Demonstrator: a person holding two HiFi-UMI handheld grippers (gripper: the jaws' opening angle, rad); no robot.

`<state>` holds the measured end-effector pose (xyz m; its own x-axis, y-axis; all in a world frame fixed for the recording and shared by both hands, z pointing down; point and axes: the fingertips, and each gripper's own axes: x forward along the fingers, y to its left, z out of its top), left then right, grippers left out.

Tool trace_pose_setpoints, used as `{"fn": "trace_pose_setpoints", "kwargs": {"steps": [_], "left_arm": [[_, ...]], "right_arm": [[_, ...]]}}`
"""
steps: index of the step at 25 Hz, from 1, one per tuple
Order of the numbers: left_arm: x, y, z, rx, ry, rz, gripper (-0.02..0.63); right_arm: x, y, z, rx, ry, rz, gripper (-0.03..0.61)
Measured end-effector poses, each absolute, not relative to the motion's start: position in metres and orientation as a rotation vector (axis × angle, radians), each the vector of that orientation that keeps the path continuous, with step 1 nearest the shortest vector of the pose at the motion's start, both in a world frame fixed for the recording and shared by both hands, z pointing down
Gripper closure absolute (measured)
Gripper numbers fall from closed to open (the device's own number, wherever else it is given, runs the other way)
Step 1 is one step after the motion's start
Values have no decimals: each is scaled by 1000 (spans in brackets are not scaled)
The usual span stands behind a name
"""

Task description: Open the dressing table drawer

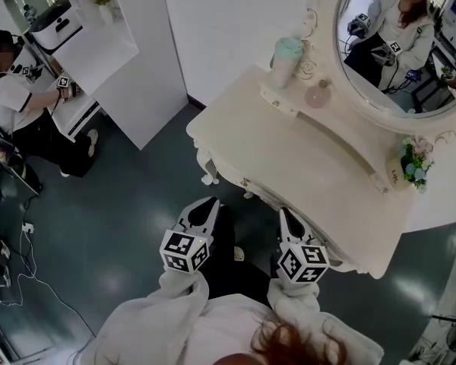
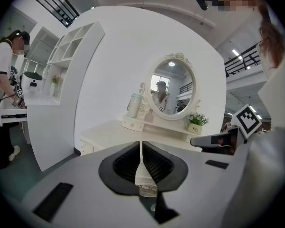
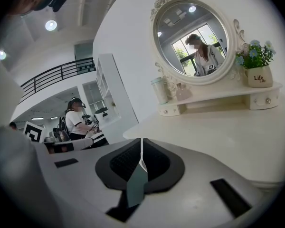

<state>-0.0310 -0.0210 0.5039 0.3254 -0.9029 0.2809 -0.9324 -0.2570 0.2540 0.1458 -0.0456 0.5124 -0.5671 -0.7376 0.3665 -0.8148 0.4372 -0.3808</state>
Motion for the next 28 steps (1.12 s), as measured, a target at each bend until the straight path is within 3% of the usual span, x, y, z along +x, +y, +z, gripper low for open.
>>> {"fn": "trace_pose_setpoints", "kwargs": {"steps": [28], "left_arm": [[-41, -195, 504, 2291, -1509, 182, 584]], "right_arm": [[129, -208, 508, 1479, -2480, 852, 540]]}}
